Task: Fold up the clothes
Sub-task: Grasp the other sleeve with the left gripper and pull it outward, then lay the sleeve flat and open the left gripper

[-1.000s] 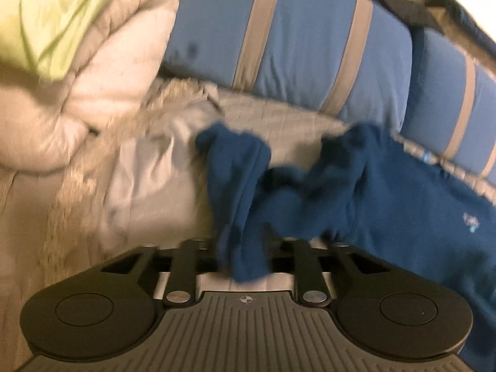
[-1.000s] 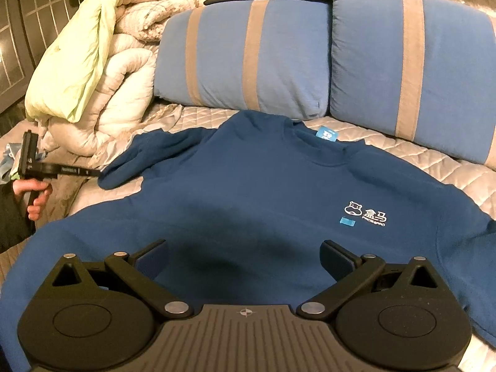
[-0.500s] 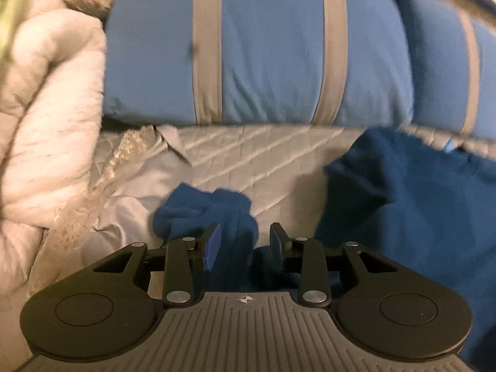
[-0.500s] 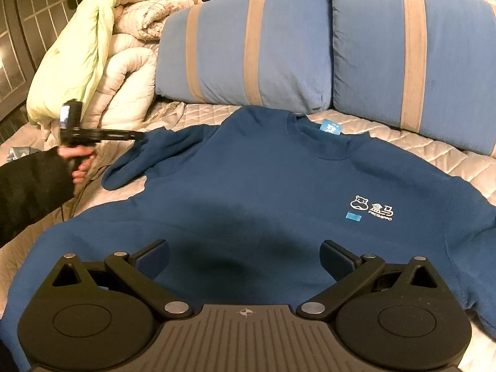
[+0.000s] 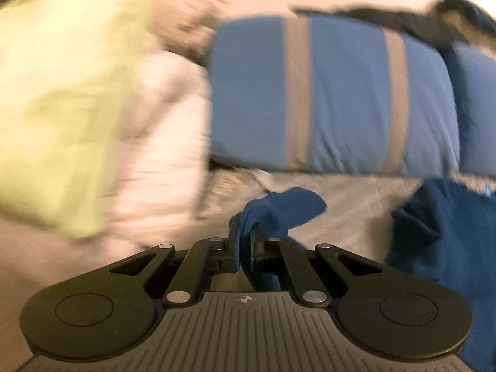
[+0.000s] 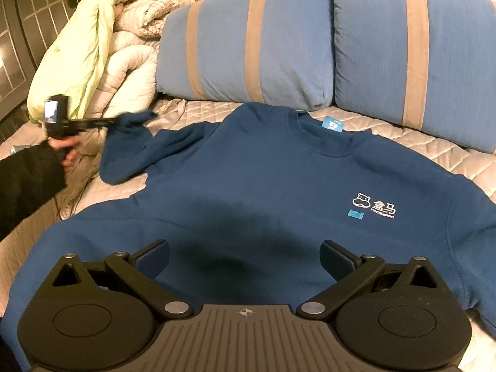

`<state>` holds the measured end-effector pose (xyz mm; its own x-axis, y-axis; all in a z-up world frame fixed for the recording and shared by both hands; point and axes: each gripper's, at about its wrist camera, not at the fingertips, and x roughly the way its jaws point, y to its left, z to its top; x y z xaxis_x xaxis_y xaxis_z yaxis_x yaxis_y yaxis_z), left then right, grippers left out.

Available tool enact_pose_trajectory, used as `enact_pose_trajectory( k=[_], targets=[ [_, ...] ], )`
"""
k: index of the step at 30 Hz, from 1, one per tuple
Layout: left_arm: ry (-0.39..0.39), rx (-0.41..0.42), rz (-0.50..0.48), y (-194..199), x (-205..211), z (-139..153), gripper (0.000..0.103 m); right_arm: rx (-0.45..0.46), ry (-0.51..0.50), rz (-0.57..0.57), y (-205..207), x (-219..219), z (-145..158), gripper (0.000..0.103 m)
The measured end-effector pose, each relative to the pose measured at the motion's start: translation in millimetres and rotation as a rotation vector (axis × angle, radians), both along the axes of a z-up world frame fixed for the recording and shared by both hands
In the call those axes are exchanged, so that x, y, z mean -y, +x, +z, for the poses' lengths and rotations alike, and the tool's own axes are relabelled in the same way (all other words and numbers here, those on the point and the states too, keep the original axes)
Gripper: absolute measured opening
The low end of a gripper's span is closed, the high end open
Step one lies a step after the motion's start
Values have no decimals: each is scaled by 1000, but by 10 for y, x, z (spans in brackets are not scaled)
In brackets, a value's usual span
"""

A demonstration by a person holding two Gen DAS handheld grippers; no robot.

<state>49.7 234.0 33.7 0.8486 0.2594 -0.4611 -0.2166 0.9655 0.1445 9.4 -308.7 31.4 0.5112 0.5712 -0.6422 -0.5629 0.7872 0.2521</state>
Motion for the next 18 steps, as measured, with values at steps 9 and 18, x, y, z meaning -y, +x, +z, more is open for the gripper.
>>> enact_pose_trajectory(
  k=[9,18],
  targets=[
    [-125,-64,307,-1000,-788,-541,10,-5,-23,14,-16,-44,-3,102],
    [-208,-119,414,-1306,-982,-689,28,4,-48,3,-44,-78,10,102]
  ],
)
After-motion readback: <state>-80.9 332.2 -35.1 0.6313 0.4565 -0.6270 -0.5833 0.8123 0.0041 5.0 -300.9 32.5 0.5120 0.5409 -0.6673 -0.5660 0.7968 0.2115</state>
